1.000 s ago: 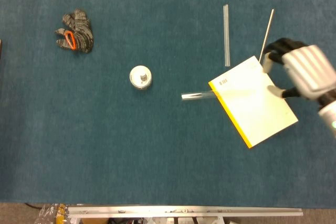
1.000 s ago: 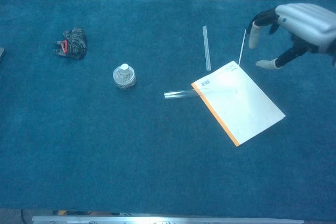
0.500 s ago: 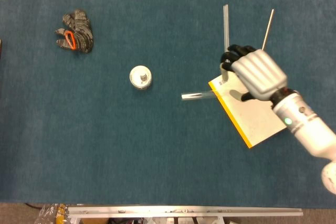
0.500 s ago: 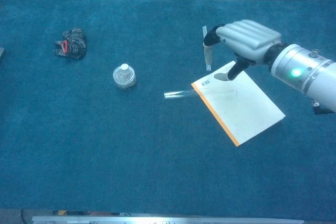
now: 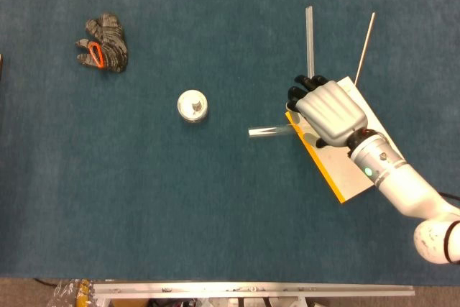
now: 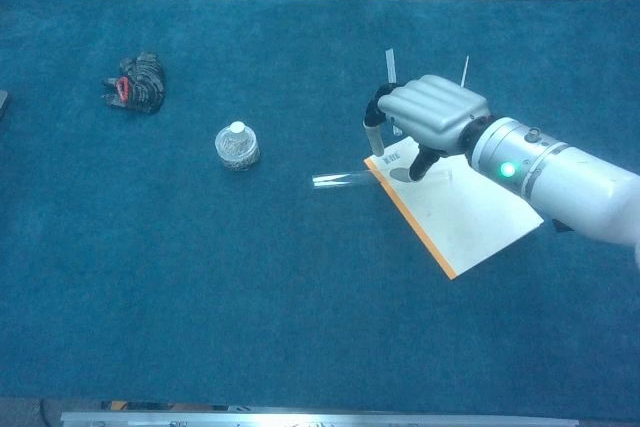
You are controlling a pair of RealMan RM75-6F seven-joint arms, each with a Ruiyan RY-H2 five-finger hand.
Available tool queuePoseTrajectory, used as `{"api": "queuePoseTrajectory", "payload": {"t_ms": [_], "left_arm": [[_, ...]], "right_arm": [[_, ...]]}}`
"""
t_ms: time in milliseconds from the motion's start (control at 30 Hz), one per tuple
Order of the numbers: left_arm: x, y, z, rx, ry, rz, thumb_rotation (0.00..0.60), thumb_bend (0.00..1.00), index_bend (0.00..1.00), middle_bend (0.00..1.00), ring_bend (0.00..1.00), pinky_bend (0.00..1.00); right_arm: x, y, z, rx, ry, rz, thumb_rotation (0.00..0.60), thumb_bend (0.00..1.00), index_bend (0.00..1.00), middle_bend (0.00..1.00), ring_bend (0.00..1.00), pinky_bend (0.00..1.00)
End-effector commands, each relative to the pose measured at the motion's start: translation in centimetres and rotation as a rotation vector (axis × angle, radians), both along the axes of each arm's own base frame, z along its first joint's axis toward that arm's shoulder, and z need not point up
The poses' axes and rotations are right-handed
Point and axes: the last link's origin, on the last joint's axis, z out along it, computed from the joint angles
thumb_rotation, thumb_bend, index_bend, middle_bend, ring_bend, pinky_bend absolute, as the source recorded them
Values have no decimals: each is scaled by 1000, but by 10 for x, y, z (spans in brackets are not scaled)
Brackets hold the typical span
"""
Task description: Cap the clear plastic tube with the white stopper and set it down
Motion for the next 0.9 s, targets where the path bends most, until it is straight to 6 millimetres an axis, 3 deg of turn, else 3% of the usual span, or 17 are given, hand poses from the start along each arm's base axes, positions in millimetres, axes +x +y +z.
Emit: {"api": "queuePoseTrajectory", "payload": {"t_ms": [33, 900], "left_arm": [[-1, 1, -1, -5, -3, 0, 600, 372, 383, 360, 275, 256], [-10, 8, -7, -36, -25, -10, 600, 372, 381, 357, 275, 256]], "right_arm": [[-2, 0, -4, -6, 16, -1, 600, 213, 514, 303, 143, 238], [-2, -4, -38, -24, 79, 8, 600, 213, 514, 303, 133, 238]]}}
